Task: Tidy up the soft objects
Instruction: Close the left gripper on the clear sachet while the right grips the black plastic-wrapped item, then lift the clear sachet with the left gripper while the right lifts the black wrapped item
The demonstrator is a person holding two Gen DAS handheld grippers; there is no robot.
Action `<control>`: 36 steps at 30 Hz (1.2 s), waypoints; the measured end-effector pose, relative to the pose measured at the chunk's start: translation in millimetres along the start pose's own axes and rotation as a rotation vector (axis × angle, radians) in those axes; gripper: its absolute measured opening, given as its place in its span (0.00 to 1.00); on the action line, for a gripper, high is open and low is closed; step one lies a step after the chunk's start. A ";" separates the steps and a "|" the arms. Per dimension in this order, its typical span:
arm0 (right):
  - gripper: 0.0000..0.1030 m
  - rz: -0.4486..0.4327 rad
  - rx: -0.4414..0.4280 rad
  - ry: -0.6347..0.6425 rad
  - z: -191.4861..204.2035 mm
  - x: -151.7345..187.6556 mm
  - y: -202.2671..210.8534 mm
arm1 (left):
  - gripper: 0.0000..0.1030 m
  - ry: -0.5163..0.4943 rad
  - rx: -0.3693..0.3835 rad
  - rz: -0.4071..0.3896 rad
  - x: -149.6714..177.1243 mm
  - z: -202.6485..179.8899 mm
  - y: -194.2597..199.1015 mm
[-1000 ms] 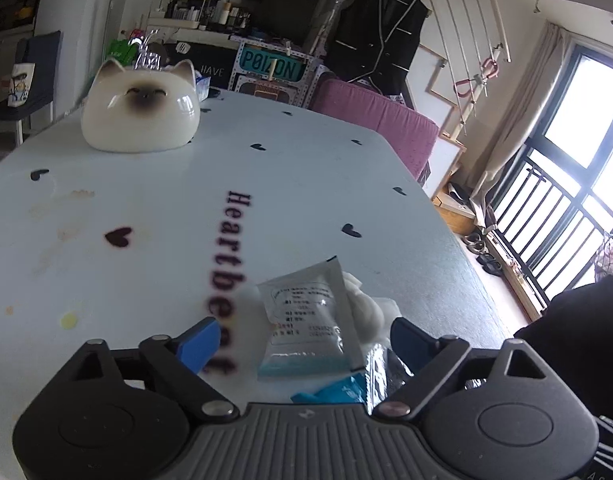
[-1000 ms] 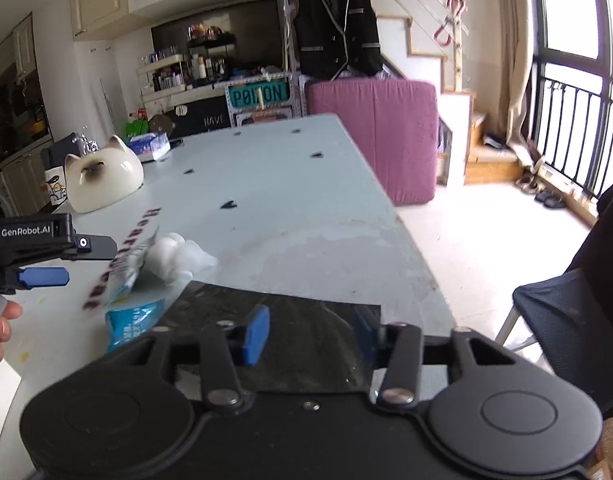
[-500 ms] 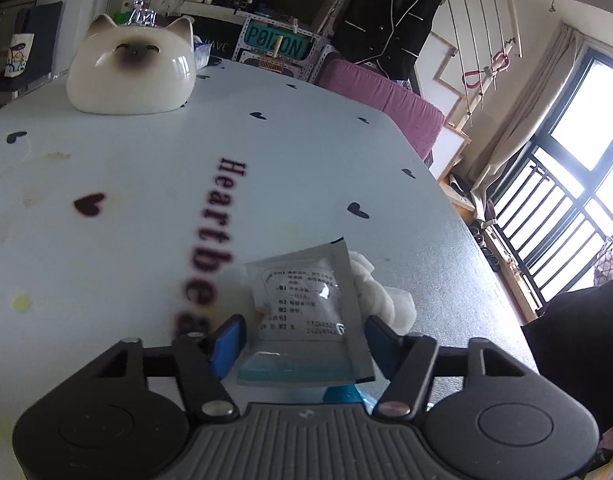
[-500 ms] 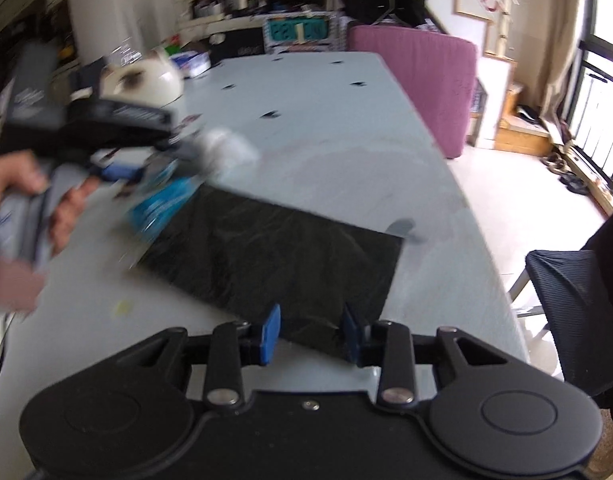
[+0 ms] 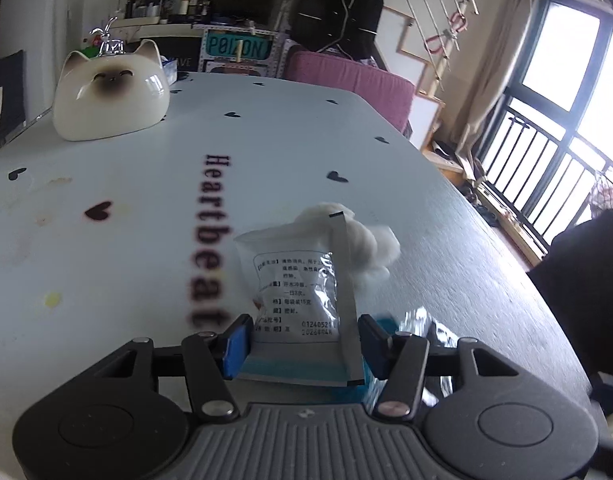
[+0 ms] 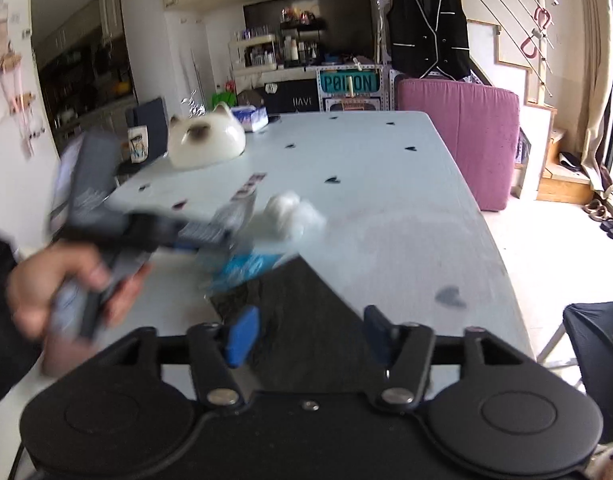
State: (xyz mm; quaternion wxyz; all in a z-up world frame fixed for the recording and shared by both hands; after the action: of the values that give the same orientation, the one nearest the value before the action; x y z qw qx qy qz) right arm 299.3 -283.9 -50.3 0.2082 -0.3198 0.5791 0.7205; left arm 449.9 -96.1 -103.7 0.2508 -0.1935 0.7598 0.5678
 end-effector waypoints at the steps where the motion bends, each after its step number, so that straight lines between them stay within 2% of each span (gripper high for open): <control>1: 0.61 -0.003 0.005 -0.009 -5.8 -4.3 -7.4 | 0.55 -0.018 -0.002 0.005 3.3 -1.6 3.1; 4: 0.61 -0.021 0.024 -0.040 -23.0 -11.4 -28.5 | 0.54 -0.035 0.020 0.014 13.6 -3.2 11.9; 6: 0.69 0.006 0.007 -0.077 -34.8 -10.5 -42.5 | 0.53 -0.039 0.030 0.009 18.6 -1.9 14.8; 10: 0.73 0.089 -0.047 -0.153 -48.4 0.6 -56.2 | 0.52 -0.027 0.052 -0.015 23.9 3.1 16.9; 12: 0.78 0.095 -0.070 -0.126 -43.6 7.7 -50.8 | 0.52 -0.030 0.054 -0.022 24.3 2.9 17.1; 17: 0.85 0.186 -0.132 -0.007 -14.4 20.8 -39.6 | 0.51 -0.034 0.052 -0.025 23.7 2.0 16.4; 21: 0.97 0.238 -0.106 0.101 11.3 28.1 -38.9 | 0.51 -0.032 0.051 -0.025 23.7 2.4 16.8; 23: 1.00 0.259 -0.081 0.138 21.3 29.4 -42.2 | 0.51 -0.033 0.049 -0.026 23.9 1.9 16.9; 29: 0.99 0.279 -0.027 0.192 30.3 32.7 -45.0 | 0.48 -0.032 0.049 -0.023 24.1 2.5 16.7; 32: 0.89 0.266 -0.016 0.176 27.1 32.7 -40.3 | 0.45 -0.032 0.041 -0.015 22.2 2.2 17.1; 34: 0.75 0.254 -0.005 0.166 24.8 34.0 -35.6 | 0.45 -0.036 0.034 -0.004 20.0 1.9 17.8; 36: 0.67 0.247 0.001 0.151 23.8 34.7 -31.7 | 0.45 -0.024 0.043 0.011 17.7 3.3 19.7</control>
State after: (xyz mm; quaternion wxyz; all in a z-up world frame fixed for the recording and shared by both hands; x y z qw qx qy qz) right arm 290.7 -255.7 -93.9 0.0739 -0.2995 0.6282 0.7143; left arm 424.8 -87.5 -100.0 0.2608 -0.1770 0.7699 0.5549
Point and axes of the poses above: each gripper's, at about its wrist camera, not at the fingertips, and y roughly against the way its jaws point, z to its left, x to its underside, the point moved 5 cm from there along -y, roughly the way its jaws point, and after that the axes turned 9 degrees about z, right-handed, at the moved point
